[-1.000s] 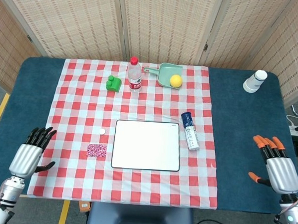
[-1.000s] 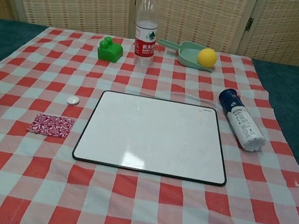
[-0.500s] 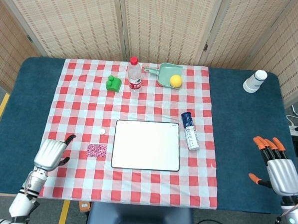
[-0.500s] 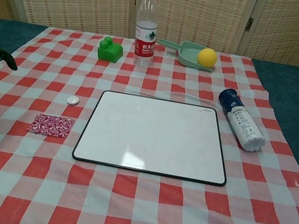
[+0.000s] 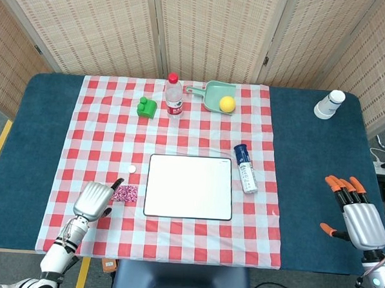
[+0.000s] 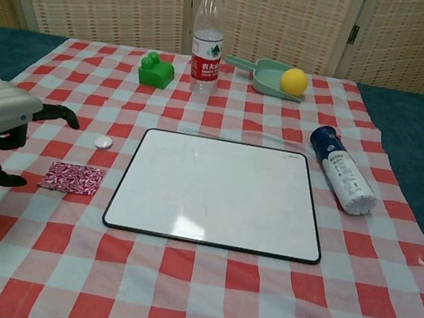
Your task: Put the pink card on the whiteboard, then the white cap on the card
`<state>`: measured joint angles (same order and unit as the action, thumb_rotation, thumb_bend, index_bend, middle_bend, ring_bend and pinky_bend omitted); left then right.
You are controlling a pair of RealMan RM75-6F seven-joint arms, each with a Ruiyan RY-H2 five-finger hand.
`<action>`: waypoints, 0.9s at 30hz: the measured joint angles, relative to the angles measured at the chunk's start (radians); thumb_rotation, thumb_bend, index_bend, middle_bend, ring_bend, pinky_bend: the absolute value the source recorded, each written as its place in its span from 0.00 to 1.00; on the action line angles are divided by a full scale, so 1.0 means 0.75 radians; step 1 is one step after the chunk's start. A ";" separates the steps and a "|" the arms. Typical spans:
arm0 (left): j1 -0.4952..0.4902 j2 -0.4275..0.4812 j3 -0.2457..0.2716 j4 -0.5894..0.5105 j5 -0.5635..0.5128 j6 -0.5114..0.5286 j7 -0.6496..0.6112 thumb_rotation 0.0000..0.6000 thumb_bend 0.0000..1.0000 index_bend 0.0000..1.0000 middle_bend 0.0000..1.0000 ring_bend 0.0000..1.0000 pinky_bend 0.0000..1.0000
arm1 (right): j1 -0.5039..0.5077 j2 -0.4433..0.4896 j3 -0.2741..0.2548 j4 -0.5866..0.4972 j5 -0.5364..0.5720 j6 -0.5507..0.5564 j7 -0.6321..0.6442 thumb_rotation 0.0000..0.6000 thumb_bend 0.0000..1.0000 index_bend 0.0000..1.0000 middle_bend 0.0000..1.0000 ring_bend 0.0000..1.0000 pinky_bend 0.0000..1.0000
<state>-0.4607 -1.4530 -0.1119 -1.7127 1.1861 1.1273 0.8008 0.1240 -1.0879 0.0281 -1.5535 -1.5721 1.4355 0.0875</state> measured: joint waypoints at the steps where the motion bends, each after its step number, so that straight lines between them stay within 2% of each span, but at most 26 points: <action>1: -0.004 -0.008 -0.002 0.006 -0.013 -0.001 0.001 1.00 0.21 0.22 1.00 1.00 1.00 | 0.001 0.000 0.001 0.000 0.002 -0.002 0.002 1.00 0.00 0.00 0.10 0.00 0.00; 11: -0.088 -0.066 -0.051 0.007 -0.274 -0.023 0.100 1.00 0.21 0.28 1.00 1.00 1.00 | 0.009 0.005 0.007 0.006 0.019 -0.018 0.020 1.00 0.00 0.00 0.10 0.00 0.00; 15: -0.134 -0.071 -0.061 -0.026 -0.437 -0.029 0.190 1.00 0.21 0.26 1.00 1.00 1.00 | 0.009 0.009 0.006 0.007 0.018 -0.016 0.030 1.00 0.00 0.00 0.10 0.00 0.00; 21: -0.210 -0.111 -0.086 -0.039 -0.646 -0.003 0.253 1.00 0.22 0.29 1.00 1.00 1.00 | 0.010 0.013 0.005 0.011 0.016 -0.016 0.045 1.00 0.00 0.00 0.10 0.00 0.00; 27: -0.264 -0.148 -0.104 -0.047 -0.733 0.070 0.290 1.00 0.23 0.29 1.00 1.00 1.00 | 0.012 0.012 0.006 0.014 0.020 -0.020 0.044 1.00 0.00 0.00 0.10 0.00 0.00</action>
<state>-0.6583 -1.5640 -0.1896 -1.7482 0.6366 1.1797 1.0184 0.1331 -1.0791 0.0330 -1.5432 -1.5567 1.4202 0.1207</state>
